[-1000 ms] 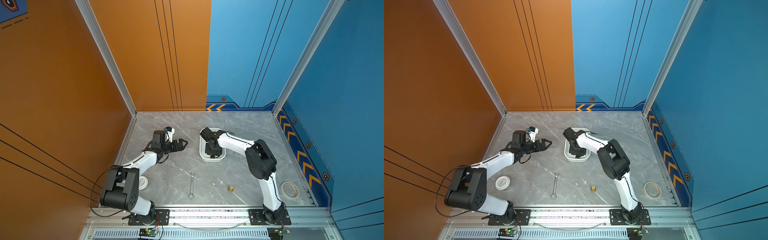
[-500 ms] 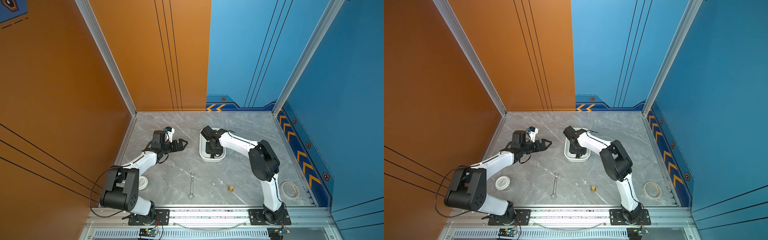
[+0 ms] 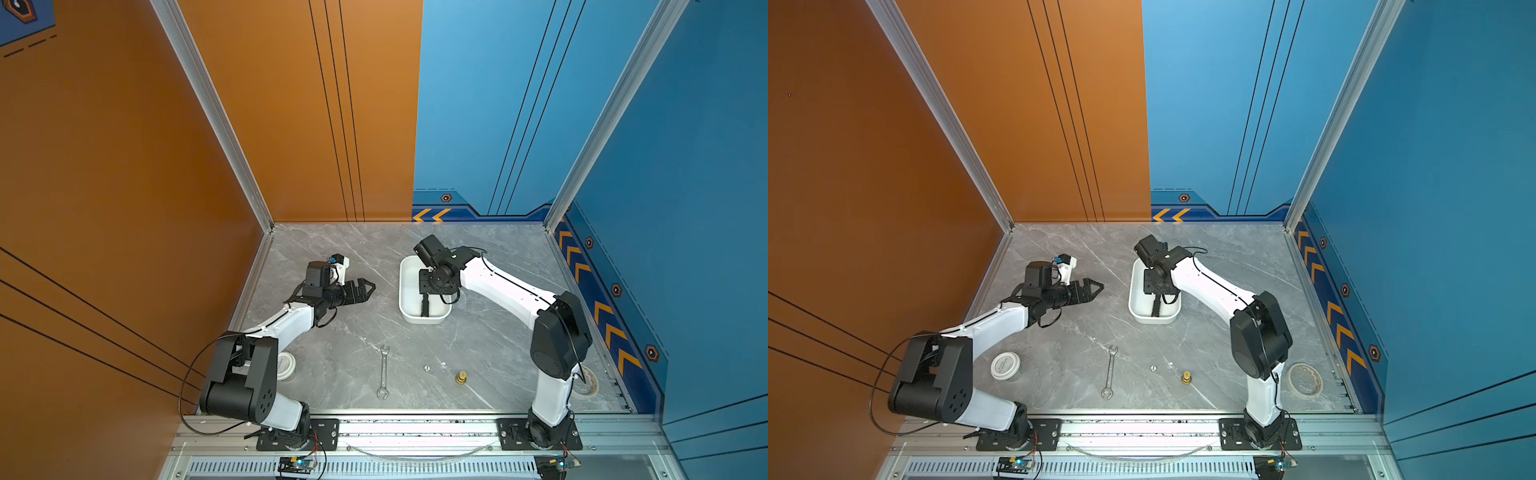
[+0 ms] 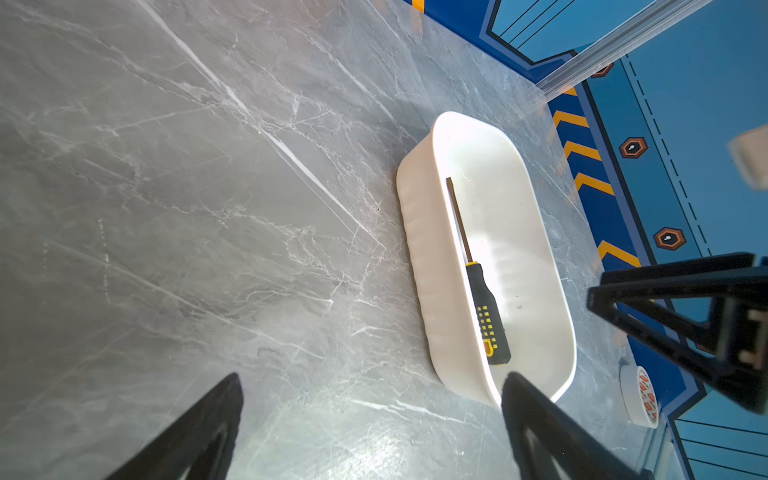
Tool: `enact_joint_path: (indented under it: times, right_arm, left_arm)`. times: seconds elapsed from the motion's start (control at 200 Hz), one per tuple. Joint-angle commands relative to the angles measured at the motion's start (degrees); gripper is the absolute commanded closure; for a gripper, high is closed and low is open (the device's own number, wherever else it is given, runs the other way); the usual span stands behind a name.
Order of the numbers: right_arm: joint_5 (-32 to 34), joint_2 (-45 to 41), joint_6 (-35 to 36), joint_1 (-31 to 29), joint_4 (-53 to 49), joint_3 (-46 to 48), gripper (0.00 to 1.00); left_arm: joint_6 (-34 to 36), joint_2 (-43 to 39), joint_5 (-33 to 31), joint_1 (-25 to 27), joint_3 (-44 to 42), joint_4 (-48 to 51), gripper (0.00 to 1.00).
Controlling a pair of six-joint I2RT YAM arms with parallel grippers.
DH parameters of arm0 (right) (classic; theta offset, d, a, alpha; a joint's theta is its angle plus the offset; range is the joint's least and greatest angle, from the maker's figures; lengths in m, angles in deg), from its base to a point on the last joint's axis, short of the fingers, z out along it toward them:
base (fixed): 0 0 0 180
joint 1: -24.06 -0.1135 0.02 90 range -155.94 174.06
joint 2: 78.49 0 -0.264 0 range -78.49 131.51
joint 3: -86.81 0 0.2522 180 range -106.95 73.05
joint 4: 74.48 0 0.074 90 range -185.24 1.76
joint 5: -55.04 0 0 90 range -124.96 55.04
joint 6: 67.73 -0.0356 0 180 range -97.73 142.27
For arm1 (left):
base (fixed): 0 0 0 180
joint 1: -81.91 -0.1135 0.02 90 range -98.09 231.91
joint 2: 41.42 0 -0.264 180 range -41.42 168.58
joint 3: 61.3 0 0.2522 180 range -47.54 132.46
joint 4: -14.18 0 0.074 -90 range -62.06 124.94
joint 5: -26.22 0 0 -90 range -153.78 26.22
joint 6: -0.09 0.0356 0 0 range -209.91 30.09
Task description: Put the screwdriver in the bin
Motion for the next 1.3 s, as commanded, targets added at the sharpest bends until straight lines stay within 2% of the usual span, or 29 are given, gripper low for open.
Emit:
enact_joint_path:
  times: [0.0,0.13,0.32,0.676,1.147,1.297]
  right_arm:
    - [-2.22,-5.82,5.83,4.20,-2.20,3.61,0.45]
    - [-4.03,-13.17,12.02,8.64,2.68,11.10,0.45]
    - [-13.02,-22.95,21.67,15.21,12.03,23.08,0.45]
    - [-30.94,-26.98,27.42,25.25,15.32,31.88,0.45]
    - [-25.81,-31.26,30.57,28.79,30.24,43.01,0.43]
    - [-25.54,-33.37,30.50,29.99,35.56,46.27,0.38]
  left_arm:
    - [1.47,-0.52,-0.60,0.45,1.83,0.98,0.02]
    - [1.81,-0.34,-0.64,0.70,1.90,0.95,0.02]
    - [1.91,0.00,-0.52,0.79,2.31,0.94,0.02]
    - [2.09,0.31,-0.37,1.18,2.48,0.94,0.02]
    - [2.71,0.64,-0.69,1.14,2.37,1.03,0.02]
    - [2.71,0.72,-0.69,1.14,2.47,1.08,0.02]
